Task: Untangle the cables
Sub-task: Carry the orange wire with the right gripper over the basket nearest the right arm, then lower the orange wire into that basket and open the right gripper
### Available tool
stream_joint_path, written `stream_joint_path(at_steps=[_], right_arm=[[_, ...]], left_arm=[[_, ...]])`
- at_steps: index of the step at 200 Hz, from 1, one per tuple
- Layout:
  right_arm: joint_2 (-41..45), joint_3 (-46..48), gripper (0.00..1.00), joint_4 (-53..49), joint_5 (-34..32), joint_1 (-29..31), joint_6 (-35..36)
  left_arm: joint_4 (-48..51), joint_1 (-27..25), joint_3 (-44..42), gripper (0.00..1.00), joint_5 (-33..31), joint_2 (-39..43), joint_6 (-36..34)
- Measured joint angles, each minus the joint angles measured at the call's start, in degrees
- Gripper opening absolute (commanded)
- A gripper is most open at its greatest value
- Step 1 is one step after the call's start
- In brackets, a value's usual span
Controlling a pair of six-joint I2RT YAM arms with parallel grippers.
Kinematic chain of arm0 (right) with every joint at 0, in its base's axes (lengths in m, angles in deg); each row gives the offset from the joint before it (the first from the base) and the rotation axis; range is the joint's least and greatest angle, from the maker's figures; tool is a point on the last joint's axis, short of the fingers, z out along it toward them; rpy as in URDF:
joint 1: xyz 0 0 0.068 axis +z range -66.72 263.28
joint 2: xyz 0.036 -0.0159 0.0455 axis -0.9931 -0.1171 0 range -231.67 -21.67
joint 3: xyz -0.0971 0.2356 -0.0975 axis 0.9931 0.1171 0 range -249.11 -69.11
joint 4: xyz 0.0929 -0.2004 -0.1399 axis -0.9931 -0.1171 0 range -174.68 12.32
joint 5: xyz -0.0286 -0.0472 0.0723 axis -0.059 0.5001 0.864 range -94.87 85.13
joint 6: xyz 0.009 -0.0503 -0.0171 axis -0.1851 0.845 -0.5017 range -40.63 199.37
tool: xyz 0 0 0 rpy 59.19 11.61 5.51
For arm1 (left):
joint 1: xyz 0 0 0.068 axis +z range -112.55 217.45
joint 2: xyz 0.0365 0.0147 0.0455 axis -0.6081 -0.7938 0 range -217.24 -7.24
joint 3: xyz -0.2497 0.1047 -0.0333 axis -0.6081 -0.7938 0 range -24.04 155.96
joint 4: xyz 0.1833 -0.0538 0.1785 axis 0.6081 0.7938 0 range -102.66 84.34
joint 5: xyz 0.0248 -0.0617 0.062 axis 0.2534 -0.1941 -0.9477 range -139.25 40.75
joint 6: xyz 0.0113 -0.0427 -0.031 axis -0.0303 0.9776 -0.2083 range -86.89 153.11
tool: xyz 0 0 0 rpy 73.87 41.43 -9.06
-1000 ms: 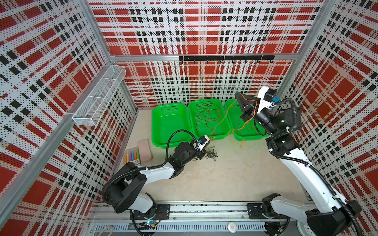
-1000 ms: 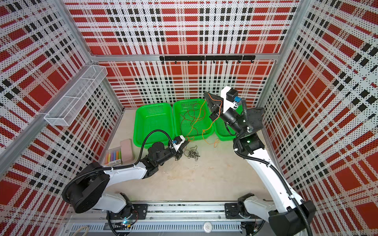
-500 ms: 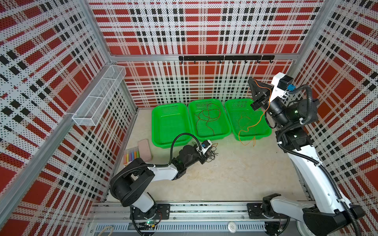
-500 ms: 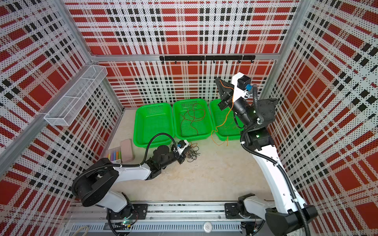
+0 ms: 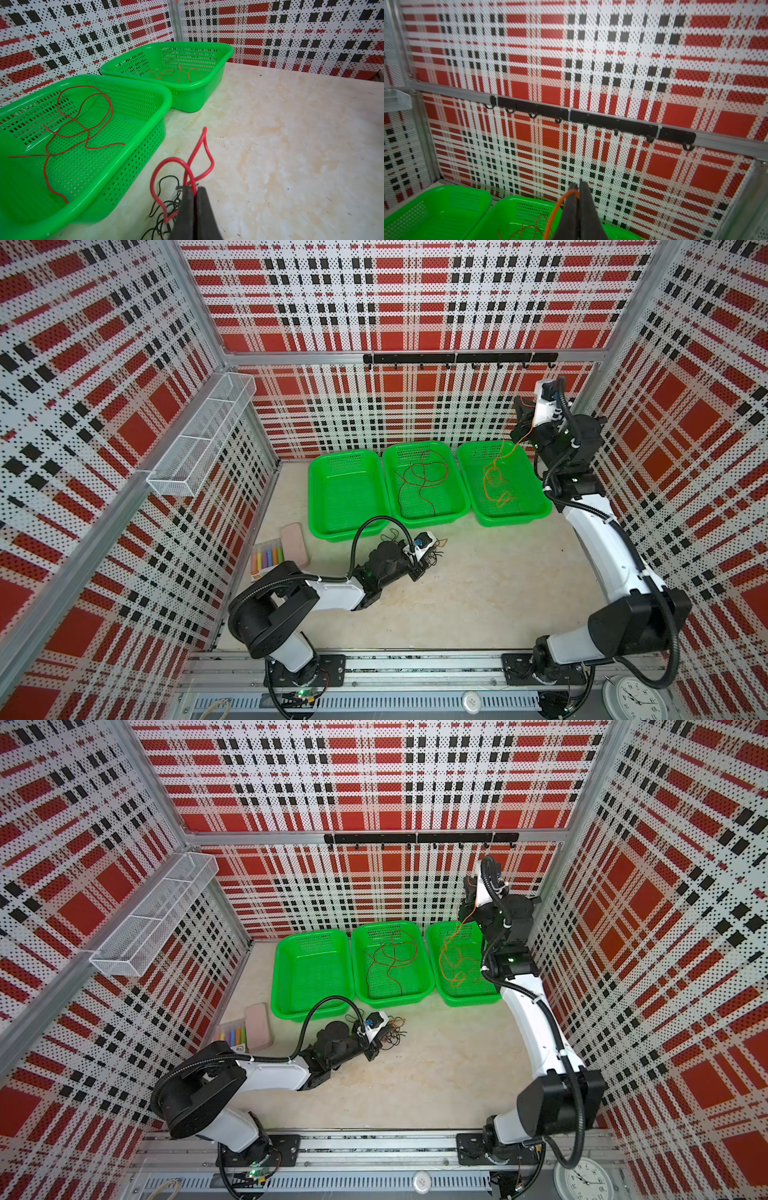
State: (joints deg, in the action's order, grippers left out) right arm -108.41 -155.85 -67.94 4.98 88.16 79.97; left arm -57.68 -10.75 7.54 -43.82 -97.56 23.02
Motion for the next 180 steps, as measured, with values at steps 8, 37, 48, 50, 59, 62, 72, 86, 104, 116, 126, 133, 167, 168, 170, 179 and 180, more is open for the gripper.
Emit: stream_joint_path(at_steps=[8,37,48,50,59,62,72,86,104,116,126,133,167,168,170,179,180], right_arm=[[-1.86,-0.07,0.0,0.0,-0.7,-0.52,0.02],[-8.41,-2.75,0.0,-0.7,-3.52,-1.25,0.33],[-10.67,-4.52,0.0,-0.94,-4.96,-1.31,0.5],[-10.95,-4.74,0.0,-0.96,-5.07,-1.31,0.55],[-12.48,-5.9,0.0,-0.94,-6.36,-1.31,0.7],[-13.0,-6.23,0.0,-0.96,-7.02,-1.31,0.81],[-14.47,-7.23,0.0,-0.92,-8.66,-1.31,1.01],[-16.65,-8.09,0.0,-0.87,-11.06,-1.31,1.14],[-19.78,-8.24,0.0,-0.85,-14.45,-1.31,1.16],[-22.12,-8.04,0.0,-0.87,-16.48,-1.31,1.09],[-23.63,-7.45,0.04,-0.92,-17.75,-1.31,1.03],[-24.63,-6.8,0.16,-1.25,-18.91,-1.31,0.85],[-27.43,-5.05,0.49,-5.84,-22.21,-1.33,0.0],[-27.43,-5.03,0.5,-5.97,-22.29,-1.33,-0.17],[-27.43,-4.98,0.51,-6.29,-22.58,-1.33,-0.37],[-27.43,-4.79,0.56,-7.34,-22.88,-1.38,-0.35],[-27.41,-4.79,0.57,-7.39,-22.93,-1.38,-0.22]], left_arm=[[0.0,-0.04,0.0,0.0,-0.11,0.0,0.13],[0.0,-0.22,0.0,0.0,-0.33,0.0,0.87],[0.0,-0.26,0.0,0.0,-0.37,0.0,1.05],[0.0,-0.26,0.0,0.0,-0.37,0.0,1.09],[0.0,-0.28,0.0,0.0,-0.39,0.0,1.2],[0.0,-0.28,0.0,0.0,-0.39,0.0,1.29],[0.0,-0.37,0.0,0.0,-0.39,0.0,1.49],[0.0,-0.46,0.0,0.0,-0.39,0.0,1.81],[0.0,-0.55,0.02,0.0,-0.39,0.0,2.19],[0.02,-0.61,0.09,0.0,-0.42,0.04,2.25],[0.09,-0.66,0.22,0.0,-0.42,0.13,2.29],[0.11,-0.66,0.39,0.0,-0.42,0.24,2.29],[0.33,-0.7,0.74,0.0,-0.39,1.73,2.21],[0.35,-0.7,0.74,0.0,-0.39,1.79,2.21],[0.39,-0.7,0.76,0.0,-0.39,1.86,2.19],[0.5,-0.7,0.79,0.0,-0.39,2.25,2.16],[0.52,-0.7,0.79,0.0,-0.39,2.32,2.16]])
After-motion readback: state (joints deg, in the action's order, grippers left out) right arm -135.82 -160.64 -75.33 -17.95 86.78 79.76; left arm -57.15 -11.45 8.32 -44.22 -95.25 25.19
